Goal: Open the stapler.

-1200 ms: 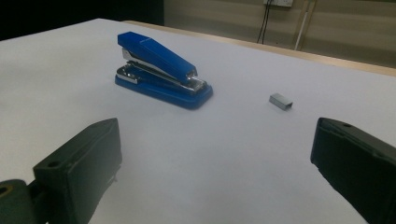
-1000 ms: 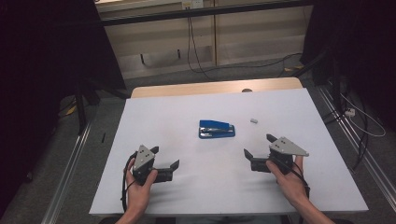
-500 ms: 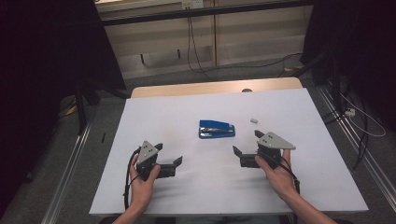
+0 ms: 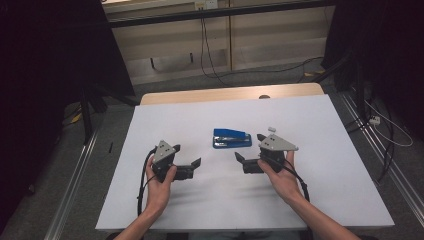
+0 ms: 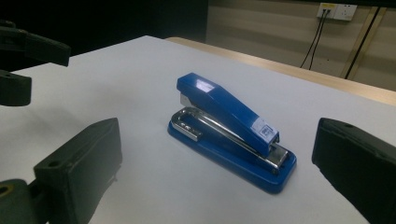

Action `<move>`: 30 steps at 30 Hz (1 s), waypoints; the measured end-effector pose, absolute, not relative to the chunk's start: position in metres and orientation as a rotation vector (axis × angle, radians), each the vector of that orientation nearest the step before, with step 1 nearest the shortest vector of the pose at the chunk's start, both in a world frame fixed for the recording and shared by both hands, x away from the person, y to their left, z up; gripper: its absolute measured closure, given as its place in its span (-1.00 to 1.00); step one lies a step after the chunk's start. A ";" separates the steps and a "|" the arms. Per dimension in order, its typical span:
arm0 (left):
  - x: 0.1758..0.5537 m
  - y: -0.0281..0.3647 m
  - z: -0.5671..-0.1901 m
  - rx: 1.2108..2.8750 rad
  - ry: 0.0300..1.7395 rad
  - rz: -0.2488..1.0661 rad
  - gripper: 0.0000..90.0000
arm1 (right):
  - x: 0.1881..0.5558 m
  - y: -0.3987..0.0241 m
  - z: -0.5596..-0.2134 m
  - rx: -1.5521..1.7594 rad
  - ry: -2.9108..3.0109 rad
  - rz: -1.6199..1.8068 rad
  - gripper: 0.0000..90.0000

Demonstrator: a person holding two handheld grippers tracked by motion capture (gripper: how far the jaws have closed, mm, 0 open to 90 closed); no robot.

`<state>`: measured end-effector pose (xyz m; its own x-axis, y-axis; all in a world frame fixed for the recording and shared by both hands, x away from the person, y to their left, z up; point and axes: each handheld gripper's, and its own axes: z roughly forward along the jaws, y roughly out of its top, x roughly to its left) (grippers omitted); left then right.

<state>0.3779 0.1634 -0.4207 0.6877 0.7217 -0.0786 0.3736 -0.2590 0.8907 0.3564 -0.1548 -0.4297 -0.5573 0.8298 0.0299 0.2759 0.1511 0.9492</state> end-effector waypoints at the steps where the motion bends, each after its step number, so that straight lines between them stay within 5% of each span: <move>1: 0.379 0.161 -0.421 1.871 0.880 0.410 -0.85 | 0.358 -0.153 -0.430 1.051 1.918 1.414 -0.97; 13: 0.397 0.144 -0.417 1.887 0.795 0.463 -0.87 | 0.378 -0.143 -0.436 1.049 1.929 1.424 -0.90; 30: 0.431 0.116 -0.419 1.900 0.764 0.503 -0.86 | 0.391 -0.137 -0.431 1.046 1.945 1.469 -0.44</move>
<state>0.4305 0.1155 -0.4194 0.7156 0.6983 0.0138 0.2889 -0.3139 0.9044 0.3909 -0.1375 -0.4309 -0.5897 0.8049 0.0664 0.2839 0.1296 0.9501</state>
